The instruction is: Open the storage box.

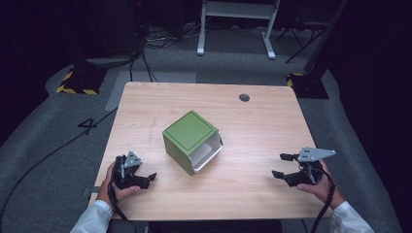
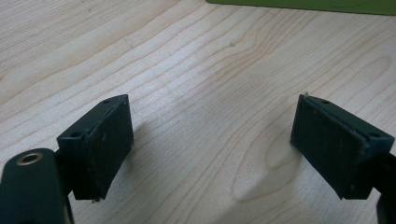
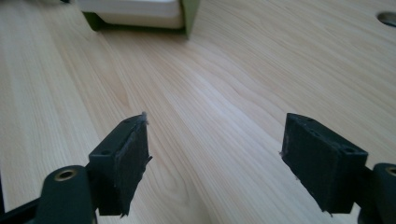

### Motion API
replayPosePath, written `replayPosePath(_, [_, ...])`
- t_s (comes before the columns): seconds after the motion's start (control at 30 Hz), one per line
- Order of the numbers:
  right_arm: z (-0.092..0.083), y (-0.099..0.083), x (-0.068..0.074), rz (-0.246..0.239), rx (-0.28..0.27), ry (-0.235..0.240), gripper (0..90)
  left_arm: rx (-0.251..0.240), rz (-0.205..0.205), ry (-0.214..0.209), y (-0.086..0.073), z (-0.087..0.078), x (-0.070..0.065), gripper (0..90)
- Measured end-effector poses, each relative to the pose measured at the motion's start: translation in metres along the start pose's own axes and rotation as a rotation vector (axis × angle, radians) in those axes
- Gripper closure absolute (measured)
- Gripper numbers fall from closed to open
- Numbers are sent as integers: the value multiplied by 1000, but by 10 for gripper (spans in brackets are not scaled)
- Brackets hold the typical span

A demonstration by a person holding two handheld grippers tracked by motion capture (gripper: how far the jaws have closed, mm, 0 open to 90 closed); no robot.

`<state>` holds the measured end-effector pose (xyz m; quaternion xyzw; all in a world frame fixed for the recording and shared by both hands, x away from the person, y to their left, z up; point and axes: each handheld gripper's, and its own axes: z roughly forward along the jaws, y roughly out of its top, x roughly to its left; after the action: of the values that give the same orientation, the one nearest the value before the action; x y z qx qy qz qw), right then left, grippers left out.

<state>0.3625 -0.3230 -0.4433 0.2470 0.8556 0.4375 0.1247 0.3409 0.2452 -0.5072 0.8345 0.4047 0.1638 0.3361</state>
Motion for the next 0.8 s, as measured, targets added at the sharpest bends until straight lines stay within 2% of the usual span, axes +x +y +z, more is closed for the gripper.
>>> replayPosePath(0.2, [30, 27, 15, -53, 5, 62, 234, 0, 0, 0, 0, 0, 0, 133])
replayPosePath(0.3, [42, 38, 22, -74, -8, 87, 231, 0, 1, 1, 0, 0, 0, 133])
replayPosePath(0.33, [51, 46, 27, -95, -14, 102, 230, 0, 1, 1, 0, 0, 0, 133])
replayPosePath(0.43, [58, 52, 31, -104, -18, 111, 230, 0, 2, 1, 0, 0, 0, 133])
replayPosePath(0.57, [80, 68, 44, -145, -17, 151, 229, 0, 2, 0, 0, 0, 0, 133])
replayPosePath(0.8, [106, 84, 59, -186, -17, 196, 230, -1, 2, 0, 0, 0, 0, 133])
